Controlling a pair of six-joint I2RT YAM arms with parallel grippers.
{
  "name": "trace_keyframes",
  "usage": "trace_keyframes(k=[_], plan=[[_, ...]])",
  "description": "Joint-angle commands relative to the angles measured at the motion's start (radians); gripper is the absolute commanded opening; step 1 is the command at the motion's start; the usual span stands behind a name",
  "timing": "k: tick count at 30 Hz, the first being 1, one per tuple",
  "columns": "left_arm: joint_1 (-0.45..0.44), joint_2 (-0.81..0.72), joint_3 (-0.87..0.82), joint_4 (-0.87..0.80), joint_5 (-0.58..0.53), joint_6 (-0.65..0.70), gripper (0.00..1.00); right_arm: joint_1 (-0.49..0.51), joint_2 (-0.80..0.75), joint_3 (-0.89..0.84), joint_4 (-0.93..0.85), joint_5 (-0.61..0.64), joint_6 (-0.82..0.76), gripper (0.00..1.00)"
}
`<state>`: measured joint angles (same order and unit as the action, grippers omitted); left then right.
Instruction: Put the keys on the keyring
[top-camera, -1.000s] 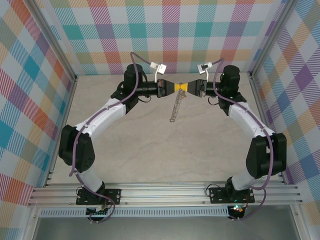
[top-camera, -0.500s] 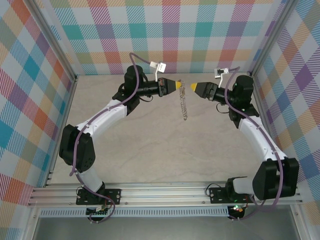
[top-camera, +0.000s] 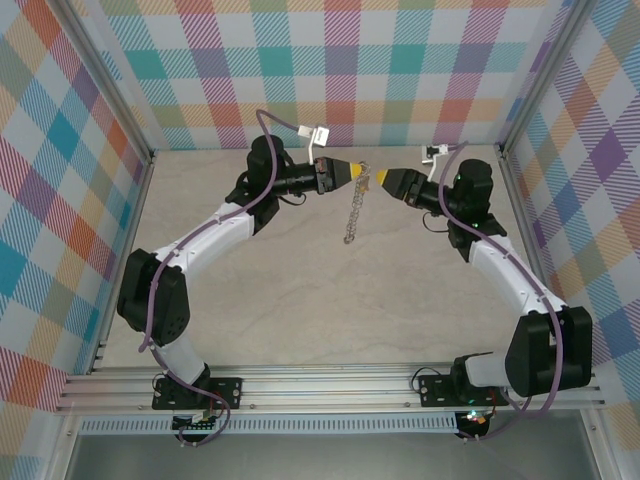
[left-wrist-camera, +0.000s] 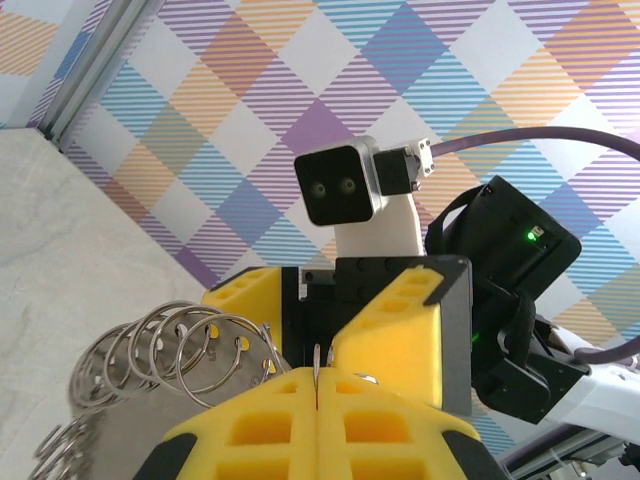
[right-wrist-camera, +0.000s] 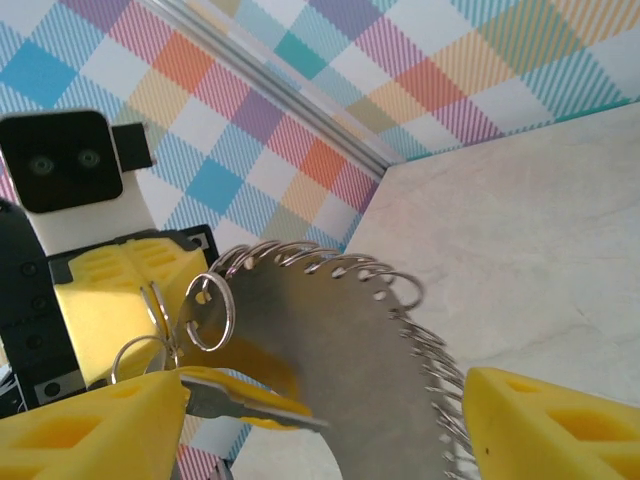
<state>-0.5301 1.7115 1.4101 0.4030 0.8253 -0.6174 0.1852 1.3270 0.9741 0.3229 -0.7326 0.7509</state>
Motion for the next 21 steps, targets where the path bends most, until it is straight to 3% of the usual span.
trace_keyframes(k=[1, 11, 21], plan=[[-0.010, -0.062, -0.003, 0.078, 0.008, -0.023, 0.00, 0.025, -0.006, -0.012, 0.066, 0.003, -0.016, 0.71], [-0.010, -0.056, -0.006, 0.105, 0.008, -0.052, 0.00, 0.043, 0.019, -0.006, 0.143, -0.090, -0.034, 0.64], [-0.010, -0.036, 0.005, 0.148, 0.026, -0.094, 0.00, 0.048, 0.046, 0.007, 0.213, -0.218, -0.029, 0.62]])
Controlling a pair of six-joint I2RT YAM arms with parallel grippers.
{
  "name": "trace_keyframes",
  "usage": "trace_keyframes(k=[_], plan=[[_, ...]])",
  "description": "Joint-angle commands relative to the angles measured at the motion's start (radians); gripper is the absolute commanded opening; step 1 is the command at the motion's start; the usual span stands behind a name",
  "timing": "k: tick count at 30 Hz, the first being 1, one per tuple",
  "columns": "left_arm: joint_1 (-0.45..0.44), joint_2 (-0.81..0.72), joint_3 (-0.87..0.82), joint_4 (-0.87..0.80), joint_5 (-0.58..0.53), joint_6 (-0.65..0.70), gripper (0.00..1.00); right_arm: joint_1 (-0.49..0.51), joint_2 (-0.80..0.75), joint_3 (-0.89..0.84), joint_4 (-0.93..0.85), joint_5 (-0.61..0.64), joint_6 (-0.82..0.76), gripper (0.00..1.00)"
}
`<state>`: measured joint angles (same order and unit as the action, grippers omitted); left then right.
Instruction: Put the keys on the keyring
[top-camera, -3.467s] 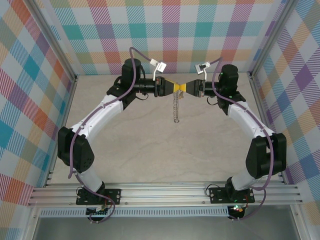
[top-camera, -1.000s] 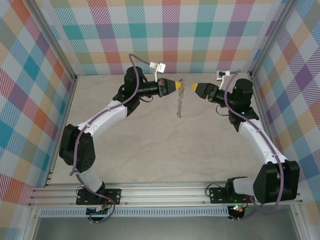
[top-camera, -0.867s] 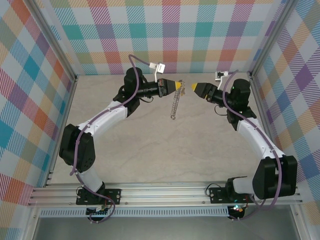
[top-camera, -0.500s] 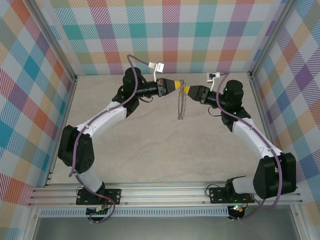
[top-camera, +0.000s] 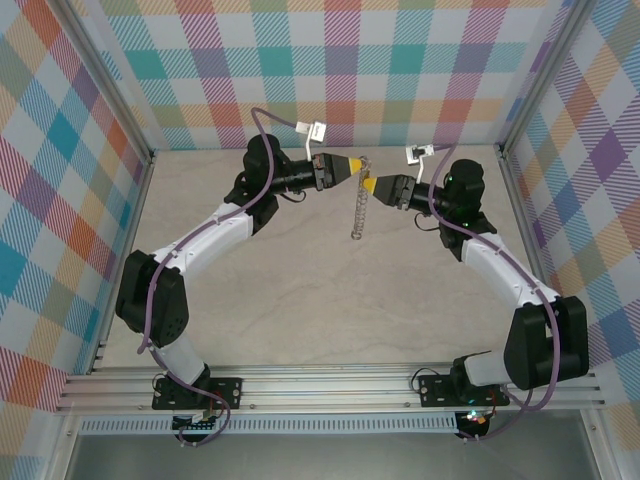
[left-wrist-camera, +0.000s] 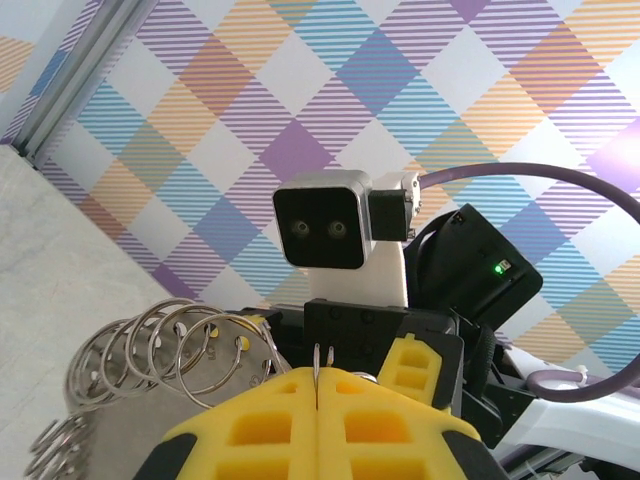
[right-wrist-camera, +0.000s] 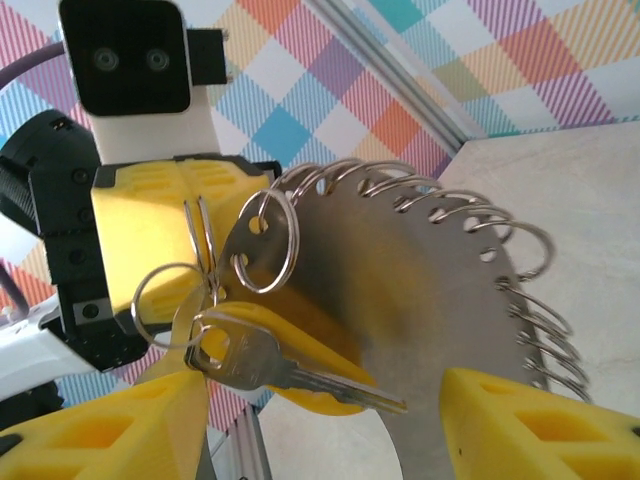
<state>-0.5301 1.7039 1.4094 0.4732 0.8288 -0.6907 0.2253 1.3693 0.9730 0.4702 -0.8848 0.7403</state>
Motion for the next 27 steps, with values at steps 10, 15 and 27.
trace_keyframes(k=[10, 15, 27], plan=[[-0.010, 0.003, 0.016, 0.144, 0.058, -0.081, 0.00, 0.014, 0.015, 0.044, 0.090, -0.133, -0.027, 0.57], [-0.010, 0.008, 0.014, 0.156, 0.068, -0.097, 0.00, 0.015, 0.022, 0.050, 0.092, -0.147, -0.036, 0.44], [-0.010, -0.001, 0.014, 0.144, 0.032, -0.090, 0.00, 0.014, 0.003, 0.044, 0.067, -0.183, -0.050, 0.05]])
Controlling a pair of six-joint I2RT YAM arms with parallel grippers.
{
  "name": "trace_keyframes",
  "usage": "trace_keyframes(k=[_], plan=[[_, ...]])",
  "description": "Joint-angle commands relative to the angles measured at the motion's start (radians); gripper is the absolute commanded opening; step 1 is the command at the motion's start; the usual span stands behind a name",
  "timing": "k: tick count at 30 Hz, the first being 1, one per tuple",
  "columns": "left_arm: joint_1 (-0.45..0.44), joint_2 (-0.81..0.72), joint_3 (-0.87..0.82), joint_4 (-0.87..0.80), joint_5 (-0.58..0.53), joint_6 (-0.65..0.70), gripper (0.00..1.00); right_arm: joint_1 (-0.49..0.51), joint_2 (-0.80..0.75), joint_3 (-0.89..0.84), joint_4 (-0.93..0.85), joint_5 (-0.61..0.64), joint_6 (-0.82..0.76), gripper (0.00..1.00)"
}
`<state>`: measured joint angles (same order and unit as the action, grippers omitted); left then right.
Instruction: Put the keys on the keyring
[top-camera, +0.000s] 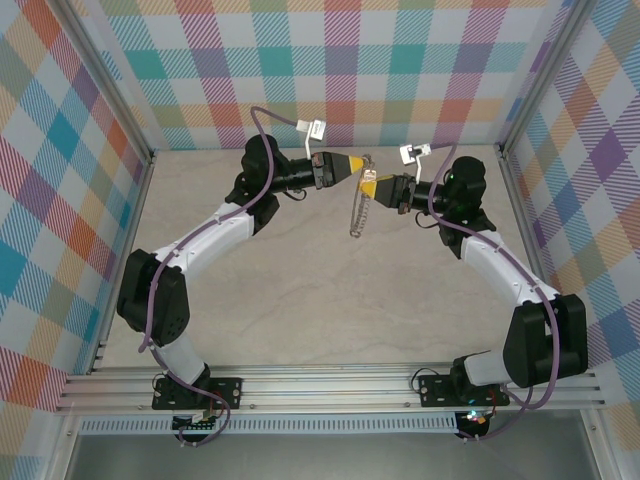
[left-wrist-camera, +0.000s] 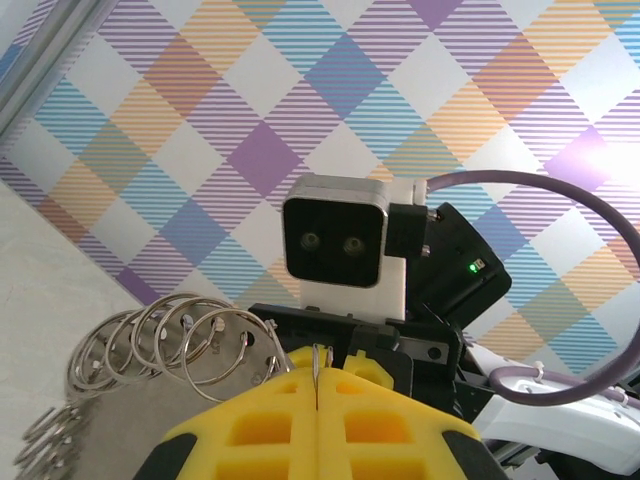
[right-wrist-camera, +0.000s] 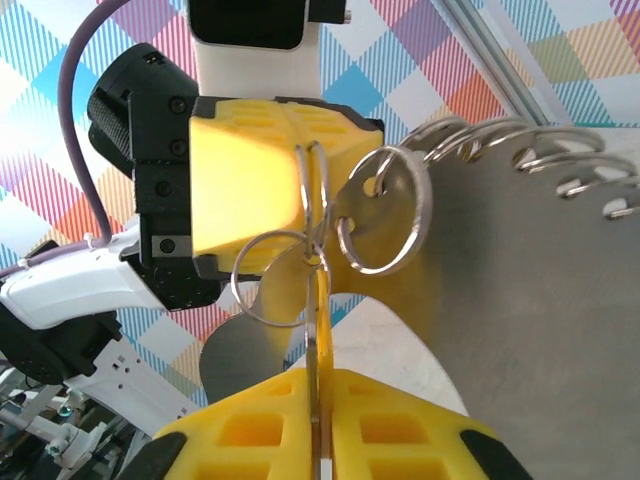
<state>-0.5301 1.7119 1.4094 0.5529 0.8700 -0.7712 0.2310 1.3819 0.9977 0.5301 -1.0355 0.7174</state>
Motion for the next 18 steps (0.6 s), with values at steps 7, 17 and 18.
trace_keyframes(k=[7, 17, 18], plan=[[-0.010, -0.039, -0.015, 0.077, -0.073, -0.008, 0.00, 0.016, -0.017, 0.003, -0.014, -0.033, -0.029, 0.00], [-0.014, -0.068, -0.048, 0.102, -0.121, -0.006, 0.00, 0.061, 0.020, 0.009, -0.022, -0.007, -0.024, 0.00], [-0.017, -0.071, -0.052, 0.103, -0.124, -0.006, 0.00, 0.065, 0.027, 0.013, -0.024, -0.001, -0.023, 0.00]])
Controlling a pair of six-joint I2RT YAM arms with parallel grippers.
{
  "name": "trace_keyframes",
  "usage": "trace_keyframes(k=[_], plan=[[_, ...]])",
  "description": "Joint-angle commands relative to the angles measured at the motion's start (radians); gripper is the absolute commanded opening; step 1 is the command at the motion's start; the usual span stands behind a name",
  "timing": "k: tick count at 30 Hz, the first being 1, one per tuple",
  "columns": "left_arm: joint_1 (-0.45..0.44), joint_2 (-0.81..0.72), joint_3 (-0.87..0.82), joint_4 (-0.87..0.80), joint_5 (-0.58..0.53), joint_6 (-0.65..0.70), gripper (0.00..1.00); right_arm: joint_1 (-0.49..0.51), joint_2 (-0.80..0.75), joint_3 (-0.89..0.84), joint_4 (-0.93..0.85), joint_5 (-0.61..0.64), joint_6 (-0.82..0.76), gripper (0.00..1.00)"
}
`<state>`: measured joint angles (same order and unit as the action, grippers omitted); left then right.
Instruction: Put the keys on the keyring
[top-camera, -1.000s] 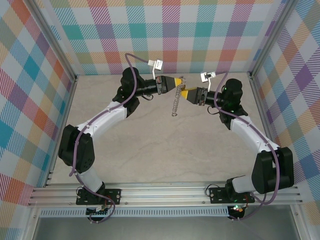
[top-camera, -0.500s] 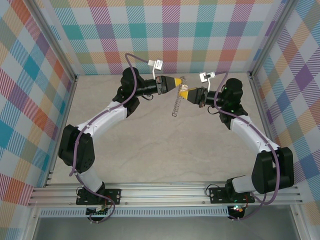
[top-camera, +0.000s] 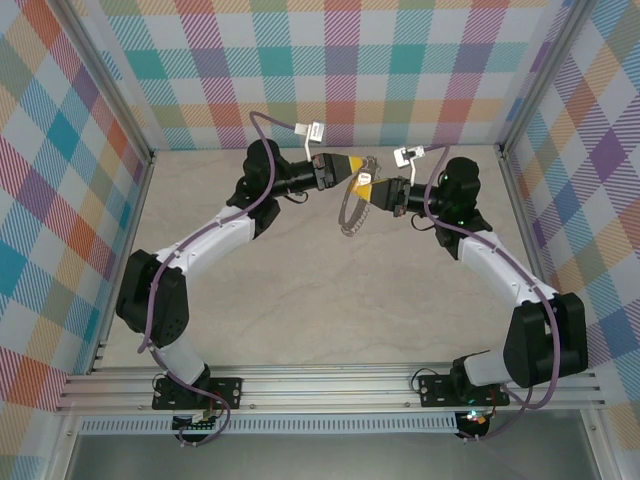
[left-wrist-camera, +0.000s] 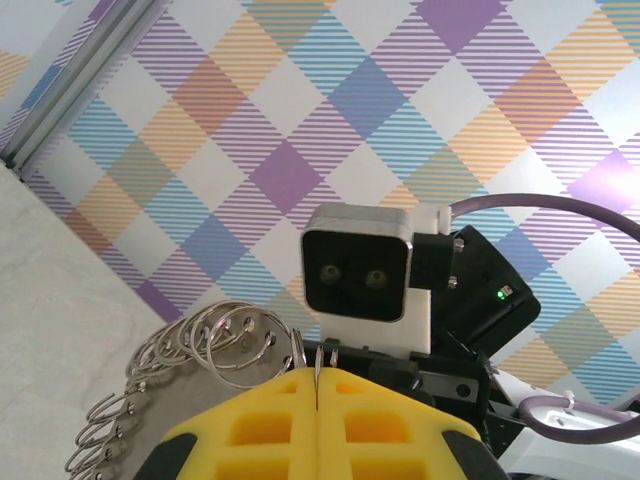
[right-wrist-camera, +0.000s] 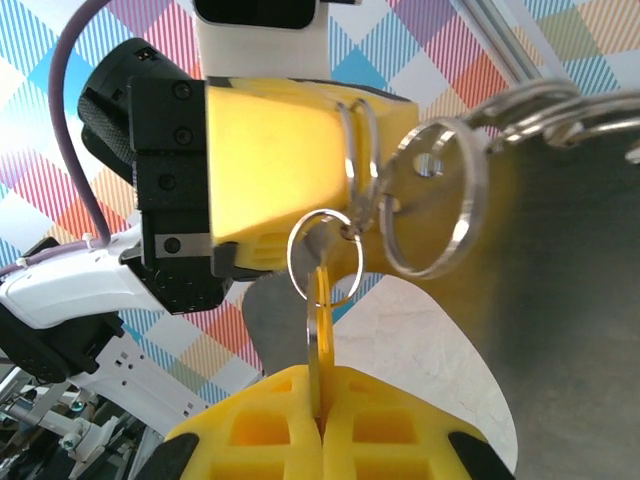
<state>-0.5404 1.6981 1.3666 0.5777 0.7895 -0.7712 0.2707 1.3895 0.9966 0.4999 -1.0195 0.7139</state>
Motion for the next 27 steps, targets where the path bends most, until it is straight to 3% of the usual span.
trace_keyframes(k=[1, 16, 27], plan=[[-0.007, -0.062, -0.013, 0.080, -0.049, -0.006, 0.00, 0.031, 0.028, 0.014, 0.008, -0.011, -0.017, 0.00], [-0.026, -0.089, -0.060, 0.111, -0.116, -0.013, 0.00, 0.061, 0.099, 0.023, 0.056, -0.002, 0.068, 0.00], [-0.030, -0.086, -0.085, 0.125, -0.160, -0.018, 0.00, 0.075, 0.031, -0.005, -0.126, -0.001, -0.043, 0.01]])
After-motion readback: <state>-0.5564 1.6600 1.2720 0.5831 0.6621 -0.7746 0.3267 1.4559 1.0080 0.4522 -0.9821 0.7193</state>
